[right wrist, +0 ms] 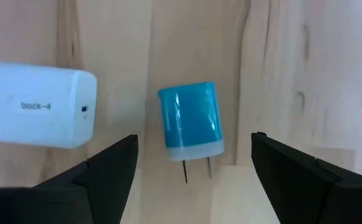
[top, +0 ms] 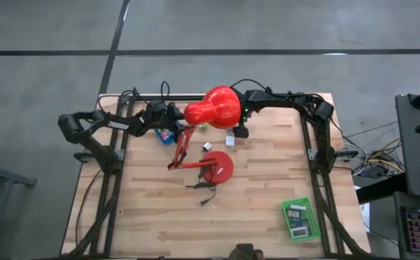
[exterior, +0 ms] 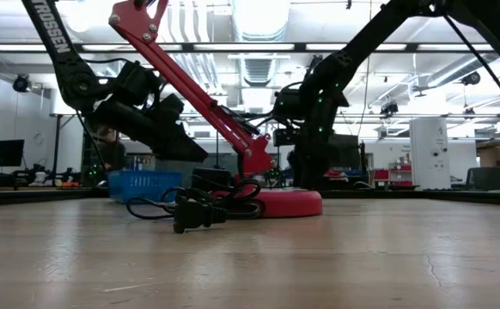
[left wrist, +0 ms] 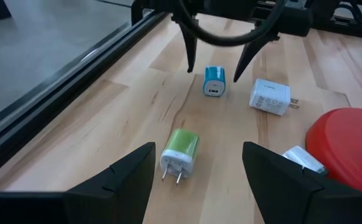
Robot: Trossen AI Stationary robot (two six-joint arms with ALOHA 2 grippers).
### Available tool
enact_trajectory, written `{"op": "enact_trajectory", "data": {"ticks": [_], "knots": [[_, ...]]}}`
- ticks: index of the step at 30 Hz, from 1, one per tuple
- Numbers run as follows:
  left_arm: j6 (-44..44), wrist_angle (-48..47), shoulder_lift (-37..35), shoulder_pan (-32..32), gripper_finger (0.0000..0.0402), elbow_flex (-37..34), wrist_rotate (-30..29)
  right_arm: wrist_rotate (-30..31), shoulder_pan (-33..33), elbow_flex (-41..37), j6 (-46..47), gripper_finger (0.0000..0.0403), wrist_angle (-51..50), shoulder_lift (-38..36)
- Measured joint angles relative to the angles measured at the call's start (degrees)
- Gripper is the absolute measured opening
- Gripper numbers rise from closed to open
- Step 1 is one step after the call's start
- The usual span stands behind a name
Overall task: Pick & Place Office items
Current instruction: Put the light blue charger adapter into the blue bin
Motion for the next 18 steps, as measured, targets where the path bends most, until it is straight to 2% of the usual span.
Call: {"op": "enact_trajectory", "data": {"ticks": [11,18], "knots": [[0.08,0.82,0.00,0.00,0.0245,-0.04,0.15,0.01,0.17,0.04,-0.84,0.0300,0.71,0.02],[0.08,0.84,0.00,0.00,0.0245,-0.04,0.13,-0.01,0.39,0.04,-1.02,0.0261,0.95,-0.03]]}}
